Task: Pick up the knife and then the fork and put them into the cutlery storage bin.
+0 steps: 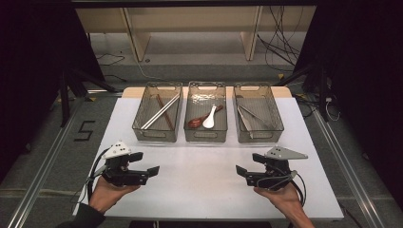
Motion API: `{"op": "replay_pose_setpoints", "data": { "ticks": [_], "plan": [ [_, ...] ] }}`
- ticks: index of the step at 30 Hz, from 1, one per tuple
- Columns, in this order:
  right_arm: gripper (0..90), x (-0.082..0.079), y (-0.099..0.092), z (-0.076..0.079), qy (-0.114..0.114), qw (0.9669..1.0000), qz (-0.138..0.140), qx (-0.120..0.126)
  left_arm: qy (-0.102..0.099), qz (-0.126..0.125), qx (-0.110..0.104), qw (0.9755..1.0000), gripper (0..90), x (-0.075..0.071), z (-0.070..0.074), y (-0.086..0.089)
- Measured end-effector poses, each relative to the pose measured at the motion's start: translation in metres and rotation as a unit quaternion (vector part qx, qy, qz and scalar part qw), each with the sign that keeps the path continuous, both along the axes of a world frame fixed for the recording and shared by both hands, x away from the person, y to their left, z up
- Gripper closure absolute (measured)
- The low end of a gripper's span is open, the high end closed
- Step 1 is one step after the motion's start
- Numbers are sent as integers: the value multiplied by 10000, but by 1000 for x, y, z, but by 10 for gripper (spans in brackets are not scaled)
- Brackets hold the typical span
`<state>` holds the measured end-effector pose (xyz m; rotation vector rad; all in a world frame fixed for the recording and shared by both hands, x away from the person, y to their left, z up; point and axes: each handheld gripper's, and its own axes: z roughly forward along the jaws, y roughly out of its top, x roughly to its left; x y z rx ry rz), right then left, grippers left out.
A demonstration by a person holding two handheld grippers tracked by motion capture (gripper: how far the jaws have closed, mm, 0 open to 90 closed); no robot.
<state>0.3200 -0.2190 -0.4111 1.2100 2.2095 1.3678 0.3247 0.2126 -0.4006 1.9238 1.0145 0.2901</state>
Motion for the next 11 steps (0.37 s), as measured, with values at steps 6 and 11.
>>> {"op": "replay_pose_setpoints", "data": {
  "ticks": [6,11],
  "plan": [
    [223,0,0,1,-56,10000,2,7,-11,-13,17,10000,154,0,0,0],
    [223,0,-1,2,-49,10000,-23,21,-7,-5,9,10000,154,0,0,0]
  ]
}}
